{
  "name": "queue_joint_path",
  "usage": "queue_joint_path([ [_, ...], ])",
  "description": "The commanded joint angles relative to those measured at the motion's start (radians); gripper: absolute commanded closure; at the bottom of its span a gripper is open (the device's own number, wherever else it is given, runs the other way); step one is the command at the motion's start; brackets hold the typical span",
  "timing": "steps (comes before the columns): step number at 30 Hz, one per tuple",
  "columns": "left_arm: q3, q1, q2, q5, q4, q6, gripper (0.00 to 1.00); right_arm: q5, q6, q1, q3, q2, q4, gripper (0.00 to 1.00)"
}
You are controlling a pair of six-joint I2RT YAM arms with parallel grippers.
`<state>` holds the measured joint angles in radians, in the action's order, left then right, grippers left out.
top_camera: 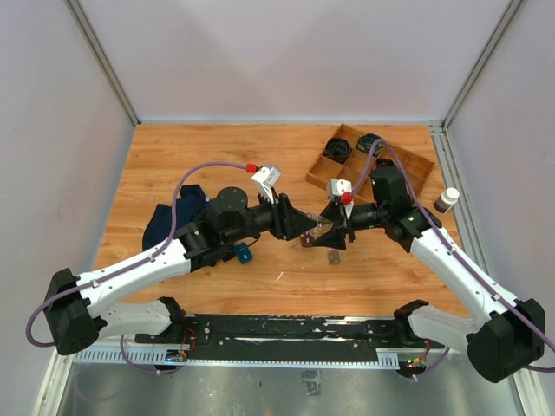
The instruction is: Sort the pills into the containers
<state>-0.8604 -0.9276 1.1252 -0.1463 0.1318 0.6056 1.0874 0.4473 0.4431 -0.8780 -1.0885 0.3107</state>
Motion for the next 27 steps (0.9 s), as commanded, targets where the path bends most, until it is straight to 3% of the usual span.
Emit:
queue_joint_path([
  [1,-0.034,-0.011,0.017,-0.041,0.001,-0.023,0.58,0.013,-0.009,-0.010,-0.012,0.007,-0.027,0.99],
  [8,0.038,-0.011,0.017,-0.152,0.106,-0.120,0.67,0.048,-0.006,-0.014,-0.010,0.016,-0.028,0.99],
  [16,0.151,0.009,0.028,-0.440,0.314,-0.487,0.69,0.112,0.004,-0.015,-0.004,0.030,-0.029,0.99],
  [22,0.139,0.093,0.074,-0.730,0.319,-0.680,0.69,0.124,0.005,-0.017,-0.004,0.037,-0.029,0.99],
  [27,0.094,0.126,0.109,-0.754,0.269,-0.774,0.67,0.126,0.005,-0.017,-0.004,0.039,-0.029,0.99],
])
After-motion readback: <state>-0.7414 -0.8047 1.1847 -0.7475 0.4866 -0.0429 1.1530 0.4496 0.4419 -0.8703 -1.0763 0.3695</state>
